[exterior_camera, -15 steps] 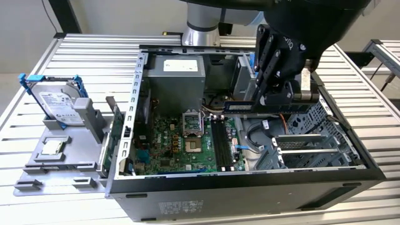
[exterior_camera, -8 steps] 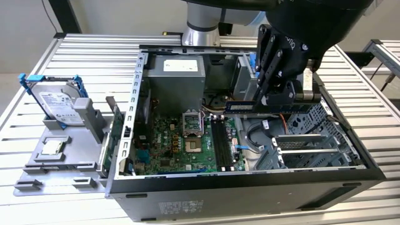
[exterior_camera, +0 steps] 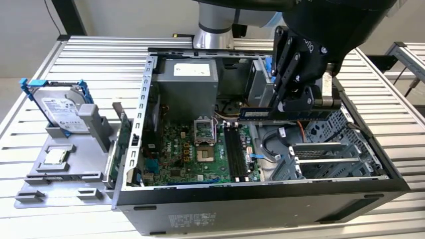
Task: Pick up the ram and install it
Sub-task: 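Pick up the ram and move it above insertion slot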
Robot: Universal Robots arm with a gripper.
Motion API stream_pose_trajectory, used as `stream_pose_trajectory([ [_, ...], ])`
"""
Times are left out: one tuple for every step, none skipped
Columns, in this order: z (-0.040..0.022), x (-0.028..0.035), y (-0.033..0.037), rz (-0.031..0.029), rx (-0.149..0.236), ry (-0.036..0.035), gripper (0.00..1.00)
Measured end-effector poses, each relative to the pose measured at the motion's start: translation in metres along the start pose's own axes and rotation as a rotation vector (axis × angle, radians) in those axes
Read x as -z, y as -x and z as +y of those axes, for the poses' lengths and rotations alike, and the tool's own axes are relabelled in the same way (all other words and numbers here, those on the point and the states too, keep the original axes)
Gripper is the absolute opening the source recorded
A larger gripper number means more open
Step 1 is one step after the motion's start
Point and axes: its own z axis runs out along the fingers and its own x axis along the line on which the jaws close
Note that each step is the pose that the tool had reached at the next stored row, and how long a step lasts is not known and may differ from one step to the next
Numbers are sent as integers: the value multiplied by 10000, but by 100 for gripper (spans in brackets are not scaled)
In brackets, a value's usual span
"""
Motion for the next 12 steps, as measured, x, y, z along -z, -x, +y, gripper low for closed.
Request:
stream_pose_trajectory([
  [0, 0, 7, 1, 1, 1, 0],
  [0, -1, 15, 0, 0, 0, 0],
  [1, -1, 26, 1, -1, 0, 0],
  [1, -2, 40, 1, 0, 0, 0],
  [2, -2, 53, 1, 0, 0, 0],
  [3, -3, 71, 0, -1, 0, 0],
  [3, -4, 91, 0, -1, 0, 0],
  [4, -4, 114, 1, 0, 0, 0],
  [5, -5, 137, 1, 0, 0, 0],
  [5, -7, 161, 0, -1, 0, 0],
  [6, -7, 183, 1, -1, 0, 0],
  [7, -8, 207, 0, -1, 0, 0],
])
